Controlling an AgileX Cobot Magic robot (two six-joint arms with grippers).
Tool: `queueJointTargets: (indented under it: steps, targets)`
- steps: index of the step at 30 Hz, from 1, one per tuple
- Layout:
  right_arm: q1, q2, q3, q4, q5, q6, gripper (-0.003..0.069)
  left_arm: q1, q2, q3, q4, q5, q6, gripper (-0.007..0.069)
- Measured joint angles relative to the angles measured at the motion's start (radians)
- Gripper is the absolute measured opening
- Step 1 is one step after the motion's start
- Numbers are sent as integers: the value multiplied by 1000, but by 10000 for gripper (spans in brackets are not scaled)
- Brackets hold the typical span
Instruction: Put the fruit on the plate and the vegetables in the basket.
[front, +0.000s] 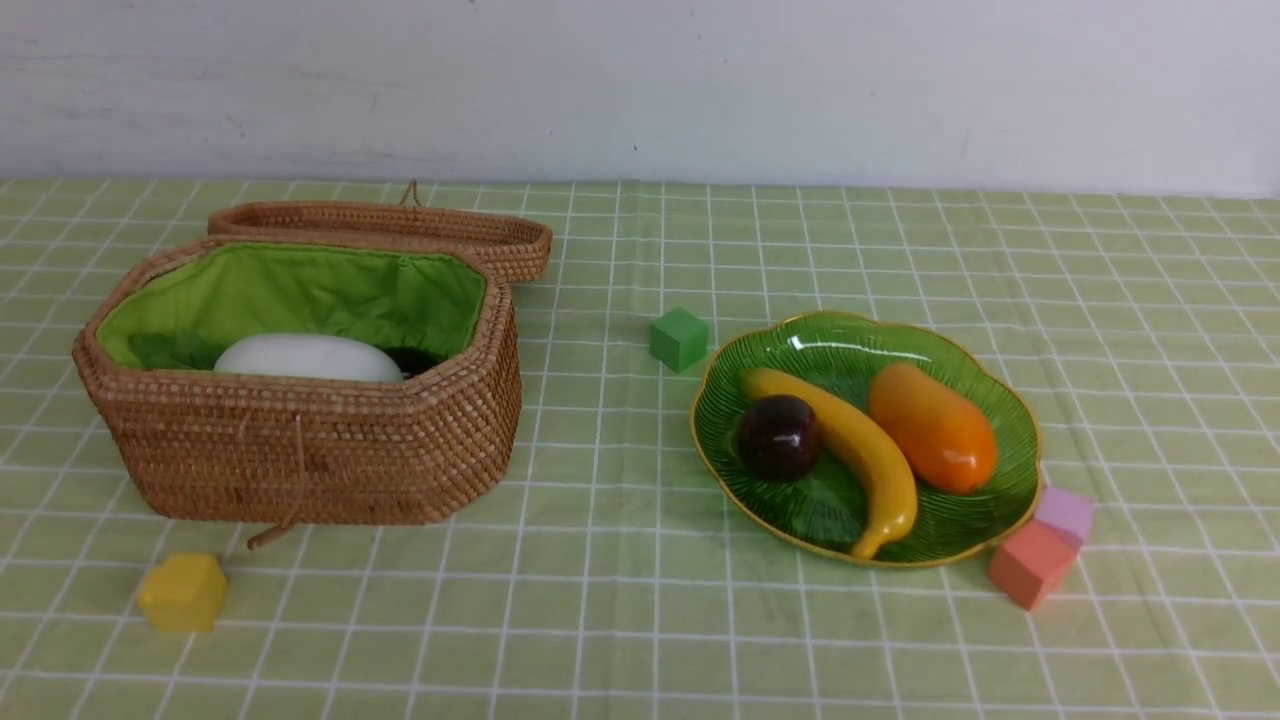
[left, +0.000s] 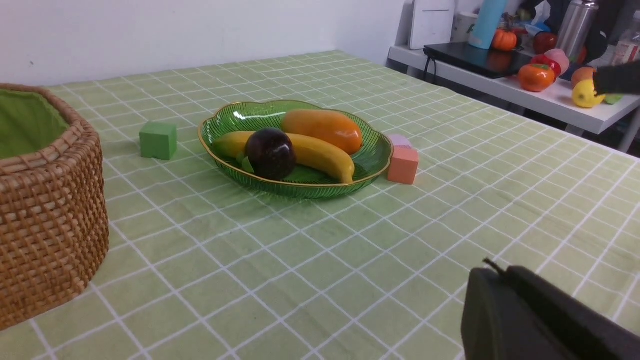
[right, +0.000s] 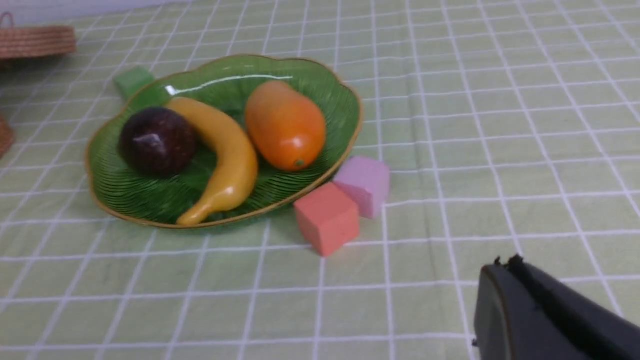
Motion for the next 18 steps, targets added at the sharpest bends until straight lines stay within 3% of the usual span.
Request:
queueJointTargets:
  steps: [3, 18]
  targets:
    - [-20, -128, 143, -5, -37, -5, -18, 0, 0, 0, 0, 0, 0, -1]
    - [-23, -164, 156, -11, -2, -5, -15, 0, 0, 0, -1, 3, 0, 8]
